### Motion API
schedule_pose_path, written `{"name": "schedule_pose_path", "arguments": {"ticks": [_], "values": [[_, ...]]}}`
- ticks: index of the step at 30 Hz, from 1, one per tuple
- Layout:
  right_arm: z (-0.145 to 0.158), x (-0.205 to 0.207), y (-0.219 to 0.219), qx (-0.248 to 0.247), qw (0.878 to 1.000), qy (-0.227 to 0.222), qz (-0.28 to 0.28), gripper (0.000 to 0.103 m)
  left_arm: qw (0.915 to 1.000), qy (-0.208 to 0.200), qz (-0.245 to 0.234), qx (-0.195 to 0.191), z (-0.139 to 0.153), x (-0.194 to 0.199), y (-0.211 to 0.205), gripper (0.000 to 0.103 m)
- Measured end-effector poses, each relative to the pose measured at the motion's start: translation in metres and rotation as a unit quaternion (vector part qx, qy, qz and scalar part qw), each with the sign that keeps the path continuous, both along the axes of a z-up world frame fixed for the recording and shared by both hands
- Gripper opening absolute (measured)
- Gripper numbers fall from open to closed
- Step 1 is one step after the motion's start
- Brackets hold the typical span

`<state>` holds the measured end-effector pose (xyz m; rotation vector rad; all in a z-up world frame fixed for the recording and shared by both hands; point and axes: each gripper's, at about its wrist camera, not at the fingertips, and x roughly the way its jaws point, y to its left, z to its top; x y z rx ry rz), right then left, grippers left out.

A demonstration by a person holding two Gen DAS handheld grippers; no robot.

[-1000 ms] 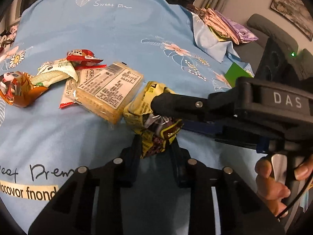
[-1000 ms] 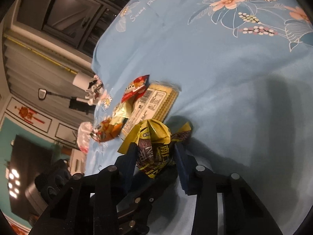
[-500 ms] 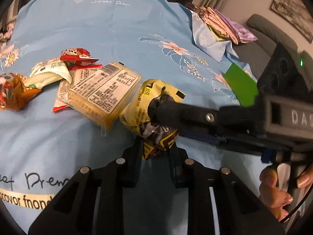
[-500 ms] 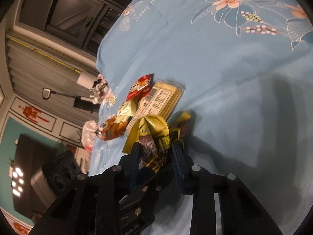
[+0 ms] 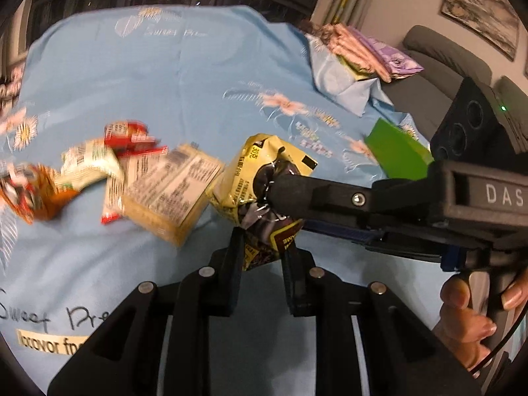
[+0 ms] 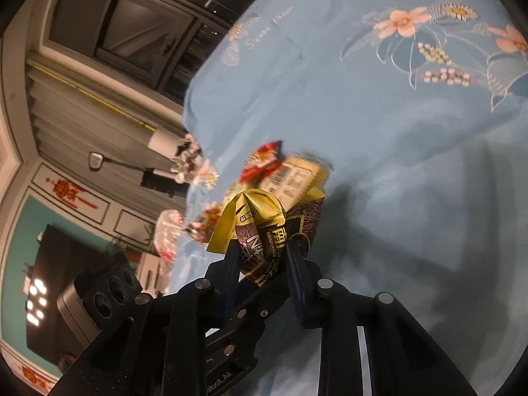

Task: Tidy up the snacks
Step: 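Carry the gold wrapper into the green-rimmed box and release it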

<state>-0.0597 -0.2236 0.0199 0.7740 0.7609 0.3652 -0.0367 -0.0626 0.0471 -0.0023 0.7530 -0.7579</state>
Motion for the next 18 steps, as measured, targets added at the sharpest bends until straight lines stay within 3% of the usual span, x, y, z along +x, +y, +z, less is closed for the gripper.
{"name": "schedule_pose_path", "arguments": {"ticks": [5, 10, 15, 18], "values": [[0.041, -0.029, -0.019, -0.038, 0.998, -0.043, -0.029, 0.028, 0.9979, -0.049, -0.037, 0.018, 0.037, -0.019, -0.038, 0.02], [0.075, -0.072, -0.079, -0.043, 0.991, -0.07, -0.102, 0.029, 0.9923, -0.054, -0.111, -0.002, 0.068, -0.031, -0.105, 0.02], [0.081, -0.114, -0.148, -0.03, 0.98, -0.08, -0.177, 0.029, 0.9835, -0.036, -0.177, -0.007, 0.073, -0.046, -0.186, 0.019], [0.068, -0.131, -0.181, -0.005, 0.971, -0.065, -0.228, 0.029, 0.9778, -0.034, -0.205, 0.026, 0.065, -0.057, -0.232, 0.019]]}}
